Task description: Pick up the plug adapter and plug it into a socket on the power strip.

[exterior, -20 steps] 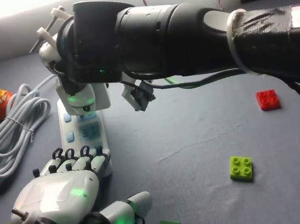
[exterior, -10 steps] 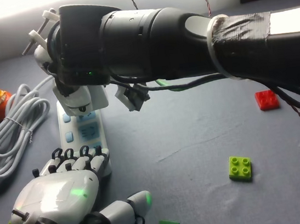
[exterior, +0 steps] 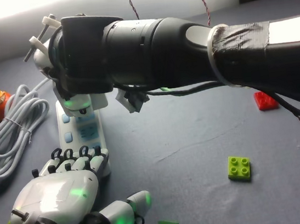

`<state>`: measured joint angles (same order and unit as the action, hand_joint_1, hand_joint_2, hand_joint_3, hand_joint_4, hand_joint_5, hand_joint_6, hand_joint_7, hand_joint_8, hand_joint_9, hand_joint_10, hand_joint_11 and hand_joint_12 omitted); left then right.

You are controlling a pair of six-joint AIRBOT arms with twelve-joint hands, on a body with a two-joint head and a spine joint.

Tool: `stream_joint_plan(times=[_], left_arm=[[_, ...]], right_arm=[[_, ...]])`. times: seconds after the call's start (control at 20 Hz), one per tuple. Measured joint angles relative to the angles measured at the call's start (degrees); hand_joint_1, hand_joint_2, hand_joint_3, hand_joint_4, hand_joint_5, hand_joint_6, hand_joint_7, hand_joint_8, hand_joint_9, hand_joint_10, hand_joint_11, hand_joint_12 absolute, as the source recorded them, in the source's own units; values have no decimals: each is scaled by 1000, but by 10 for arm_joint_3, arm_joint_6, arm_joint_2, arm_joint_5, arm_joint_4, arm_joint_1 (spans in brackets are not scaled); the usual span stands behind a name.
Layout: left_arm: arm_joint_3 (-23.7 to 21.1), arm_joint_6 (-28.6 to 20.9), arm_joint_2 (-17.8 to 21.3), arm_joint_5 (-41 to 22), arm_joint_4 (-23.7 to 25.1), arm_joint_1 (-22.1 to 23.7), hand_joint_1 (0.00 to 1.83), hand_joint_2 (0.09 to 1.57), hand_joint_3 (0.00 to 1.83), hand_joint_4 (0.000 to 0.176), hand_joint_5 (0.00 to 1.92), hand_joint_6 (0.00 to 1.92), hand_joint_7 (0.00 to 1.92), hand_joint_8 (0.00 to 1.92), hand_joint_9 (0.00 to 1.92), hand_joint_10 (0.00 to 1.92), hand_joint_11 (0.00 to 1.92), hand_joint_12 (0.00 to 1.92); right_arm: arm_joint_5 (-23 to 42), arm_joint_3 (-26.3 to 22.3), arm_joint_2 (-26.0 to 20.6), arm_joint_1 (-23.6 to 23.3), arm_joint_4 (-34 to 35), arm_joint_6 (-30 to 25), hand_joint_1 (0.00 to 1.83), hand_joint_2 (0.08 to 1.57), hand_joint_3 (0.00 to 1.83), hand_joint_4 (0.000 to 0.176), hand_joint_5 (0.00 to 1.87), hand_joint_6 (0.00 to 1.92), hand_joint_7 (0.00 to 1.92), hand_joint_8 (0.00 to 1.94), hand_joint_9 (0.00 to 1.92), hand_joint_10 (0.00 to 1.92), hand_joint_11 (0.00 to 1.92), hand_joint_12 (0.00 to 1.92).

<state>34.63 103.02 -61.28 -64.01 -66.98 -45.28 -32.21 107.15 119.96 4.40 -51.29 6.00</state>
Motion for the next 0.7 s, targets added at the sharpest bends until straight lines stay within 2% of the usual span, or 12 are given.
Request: stream_joint_plan(times=[0.15,0.55,0.7], left_arm=[[0,0,0,0,1,0,0,1211,0,0,127,3,213,4,202,6,0,235],[-1,0,0,0,1,0,0,1213,1,0,95,0,187,1,180,0,0,228],[-1,0,0,0,1,0,0,1211,0,0,114,5,203,5,195,5,0,254]], right_arm=[[-2,0,2,4,5,4,1244,1062,0,0,1030,863,1190,687,1377,3,982,1002],[-21,0,5,0,16,6,1241,1068,1,0,1021,880,1168,726,1366,0,973,974],[-23,-4,5,1,13,8,1248,1054,0,0,1058,811,1198,686,1383,6,984,972]])
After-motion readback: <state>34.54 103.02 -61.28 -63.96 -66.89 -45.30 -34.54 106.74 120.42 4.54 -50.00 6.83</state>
